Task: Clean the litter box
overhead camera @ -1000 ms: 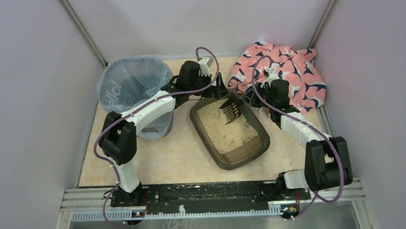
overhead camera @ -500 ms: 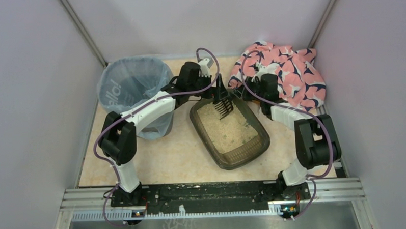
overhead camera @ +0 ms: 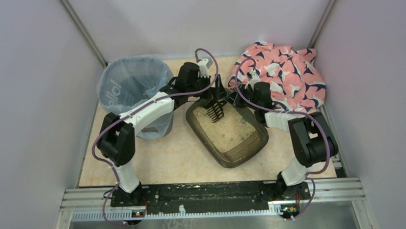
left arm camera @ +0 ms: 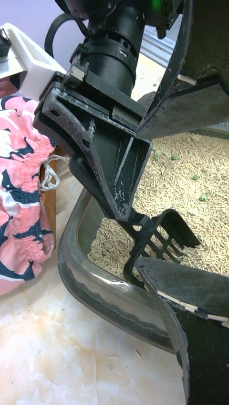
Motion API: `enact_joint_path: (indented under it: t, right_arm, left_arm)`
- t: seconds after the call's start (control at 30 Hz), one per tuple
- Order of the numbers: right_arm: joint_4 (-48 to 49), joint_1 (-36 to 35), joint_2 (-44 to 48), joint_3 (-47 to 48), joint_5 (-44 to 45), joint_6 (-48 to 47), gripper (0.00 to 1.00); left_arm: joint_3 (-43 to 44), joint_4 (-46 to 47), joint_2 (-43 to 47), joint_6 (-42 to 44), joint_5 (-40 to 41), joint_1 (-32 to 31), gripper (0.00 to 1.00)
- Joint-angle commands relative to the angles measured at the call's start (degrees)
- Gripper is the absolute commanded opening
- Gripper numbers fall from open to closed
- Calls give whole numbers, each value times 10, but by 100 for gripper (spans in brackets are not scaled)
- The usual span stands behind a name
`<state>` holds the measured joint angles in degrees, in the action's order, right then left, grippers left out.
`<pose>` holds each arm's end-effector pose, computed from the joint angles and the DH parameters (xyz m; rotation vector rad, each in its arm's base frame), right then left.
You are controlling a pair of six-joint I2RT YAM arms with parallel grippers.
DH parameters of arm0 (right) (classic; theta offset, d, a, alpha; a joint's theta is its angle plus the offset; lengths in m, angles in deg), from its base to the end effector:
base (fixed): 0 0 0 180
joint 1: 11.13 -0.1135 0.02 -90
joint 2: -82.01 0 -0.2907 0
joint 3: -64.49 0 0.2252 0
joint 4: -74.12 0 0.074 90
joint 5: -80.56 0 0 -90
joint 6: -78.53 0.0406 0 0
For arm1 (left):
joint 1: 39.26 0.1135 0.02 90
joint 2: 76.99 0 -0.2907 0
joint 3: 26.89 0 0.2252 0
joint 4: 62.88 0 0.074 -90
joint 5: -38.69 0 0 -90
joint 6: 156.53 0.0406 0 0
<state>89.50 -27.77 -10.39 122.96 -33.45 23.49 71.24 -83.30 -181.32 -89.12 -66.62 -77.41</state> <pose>0.3060 0.1087 0.2429 0.0162 1.9945 0.9947 0.3213 -0.2660 0.3201 0.4660 2.0977 -0.9168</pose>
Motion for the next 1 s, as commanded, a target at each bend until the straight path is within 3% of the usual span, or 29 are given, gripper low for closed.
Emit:
enact_joint_path:
  t: [0.0,0.17,0.53,0.97]
  right_arm:
    - [-37,-11,23,9,-6,-20,0]
    - [38,-13,-25,3,-64,37,0]
    - [163,-23,-90,-34,-106,179,0]
    - [161,19,-23,-40,-133,250,0]
  left_arm:
    - [-9,3,28,14,23,-2,99]
    - [-8,-12,40,34,74,7,99]
    - [-5,-13,70,33,58,22,99]
    - [0,-18,99,37,48,22,99]
